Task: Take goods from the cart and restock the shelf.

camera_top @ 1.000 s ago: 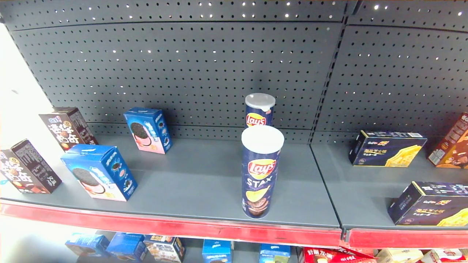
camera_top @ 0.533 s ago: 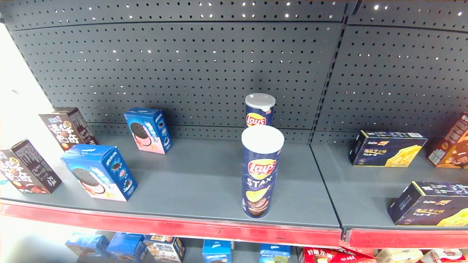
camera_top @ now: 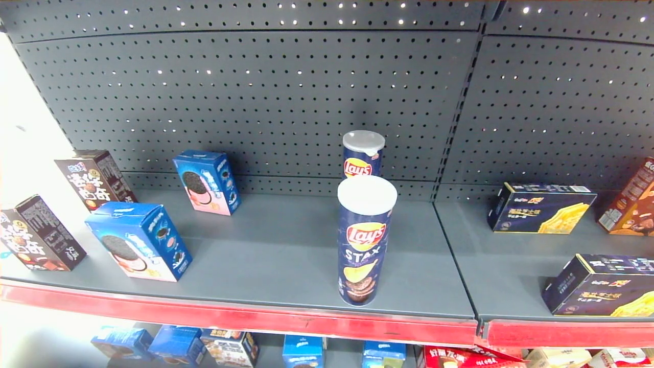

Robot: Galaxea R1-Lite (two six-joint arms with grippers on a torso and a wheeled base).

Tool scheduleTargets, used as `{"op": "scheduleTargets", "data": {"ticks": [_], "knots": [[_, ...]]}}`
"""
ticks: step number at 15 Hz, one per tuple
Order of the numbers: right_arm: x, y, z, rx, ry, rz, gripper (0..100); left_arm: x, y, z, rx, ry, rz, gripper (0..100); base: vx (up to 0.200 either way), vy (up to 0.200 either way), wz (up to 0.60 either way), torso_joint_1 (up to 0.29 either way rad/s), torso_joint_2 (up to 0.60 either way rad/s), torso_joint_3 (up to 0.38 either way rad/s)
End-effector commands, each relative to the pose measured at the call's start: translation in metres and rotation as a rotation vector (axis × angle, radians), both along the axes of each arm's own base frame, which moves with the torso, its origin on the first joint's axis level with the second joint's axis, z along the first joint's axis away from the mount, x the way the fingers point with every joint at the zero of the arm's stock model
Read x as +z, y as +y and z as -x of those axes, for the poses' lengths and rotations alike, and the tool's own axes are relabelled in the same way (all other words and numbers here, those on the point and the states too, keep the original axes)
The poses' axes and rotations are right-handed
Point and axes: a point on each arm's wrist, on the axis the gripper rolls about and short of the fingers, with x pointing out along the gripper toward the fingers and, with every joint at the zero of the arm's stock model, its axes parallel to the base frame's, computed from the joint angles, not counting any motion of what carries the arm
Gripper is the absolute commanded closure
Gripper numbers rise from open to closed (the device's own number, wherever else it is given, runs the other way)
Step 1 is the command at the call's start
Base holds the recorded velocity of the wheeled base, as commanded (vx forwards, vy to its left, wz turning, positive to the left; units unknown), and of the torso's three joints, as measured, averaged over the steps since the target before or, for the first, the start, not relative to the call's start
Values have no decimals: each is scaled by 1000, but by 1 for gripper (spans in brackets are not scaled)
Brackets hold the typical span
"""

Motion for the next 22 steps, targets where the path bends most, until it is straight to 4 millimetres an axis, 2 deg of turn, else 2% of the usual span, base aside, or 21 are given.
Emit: {"op": "scheduleTargets", "data": {"ticks": [1, 22], "knots": [[0, 0, 0, 0, 0, 1, 0, 0, 0, 0, 0, 2, 0, 0, 0, 0, 0, 0, 0, 0], [0, 0, 0, 0, -5, 3, 0, 0, 0, 0, 0, 2, 0, 0, 0, 0, 0, 0, 0, 0]]}}
